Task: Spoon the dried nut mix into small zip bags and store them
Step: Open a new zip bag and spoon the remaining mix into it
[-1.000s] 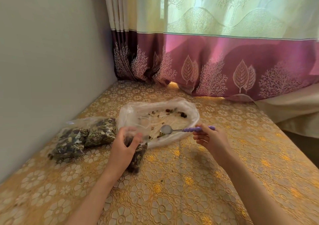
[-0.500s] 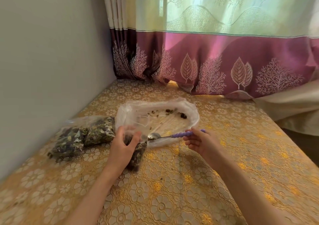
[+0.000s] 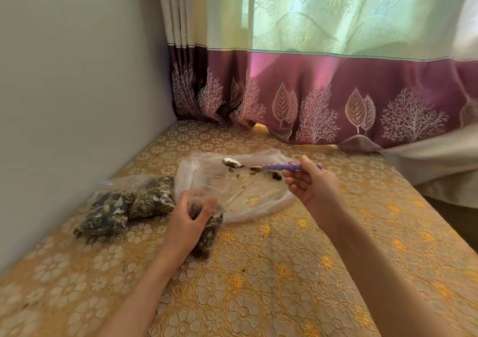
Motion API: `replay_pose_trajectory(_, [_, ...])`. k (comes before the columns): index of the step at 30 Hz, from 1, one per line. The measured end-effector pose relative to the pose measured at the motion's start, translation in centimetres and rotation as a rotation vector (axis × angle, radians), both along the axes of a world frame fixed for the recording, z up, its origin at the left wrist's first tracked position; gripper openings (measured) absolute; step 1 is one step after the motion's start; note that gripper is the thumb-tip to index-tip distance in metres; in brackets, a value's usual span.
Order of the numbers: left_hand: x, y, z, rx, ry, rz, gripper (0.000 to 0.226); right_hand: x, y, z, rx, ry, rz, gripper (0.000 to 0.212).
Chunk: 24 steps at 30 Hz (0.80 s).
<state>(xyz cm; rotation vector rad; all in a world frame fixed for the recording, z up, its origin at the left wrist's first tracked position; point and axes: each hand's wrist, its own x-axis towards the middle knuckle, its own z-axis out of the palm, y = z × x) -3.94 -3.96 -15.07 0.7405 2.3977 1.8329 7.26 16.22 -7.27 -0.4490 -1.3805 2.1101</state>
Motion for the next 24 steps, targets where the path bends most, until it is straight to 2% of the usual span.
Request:
replay_pose_trajectory(4, [0.2,0.0,0.1,0.006,0.003,0.001,0.050,0.2,-1.6,1.1,0.110,0.064,0.096,0.024])
replay_pose_trajectory(7, [0.2,0.0,0.1,0.020,0.008,-0.005,0.056,0.5,-2.4,1.5,0.187,0.097,0.213,0.030])
replay_pose_trajectory(10, [0.3,0.0,0.2,0.036,-0.014,-0.004,0.045,0.6,-2.6,1.5,0.234,0.102,0.317,0.019])
replay_pose_trajectory(15, [0.3,0.0,0.2,0.049,-0.008,-0.005,0.058,0.7,-2.0,1.2,0.257,0.105,0.330,0.019])
replay_pose_trajectory(18, [0.4,0.1,0.4,0.022,0.025,0.011,0.053,0.6,-1.2,0.9,0.169,0.131,0.245,0.021])
replay_pose_trajectory(21, [0.4,0.0,0.2,-0.012,0.067,0.011,0.051,0.3,-0.1,-0.1,0.139,0.075,0.029,0.019])
replay_pose_trajectory(24, [0.5,0.1,0.0,-0.080,0.157,0.047,0.040,-0.1,1.2,-1.9,0.181,-0.009,-0.194,0.027])
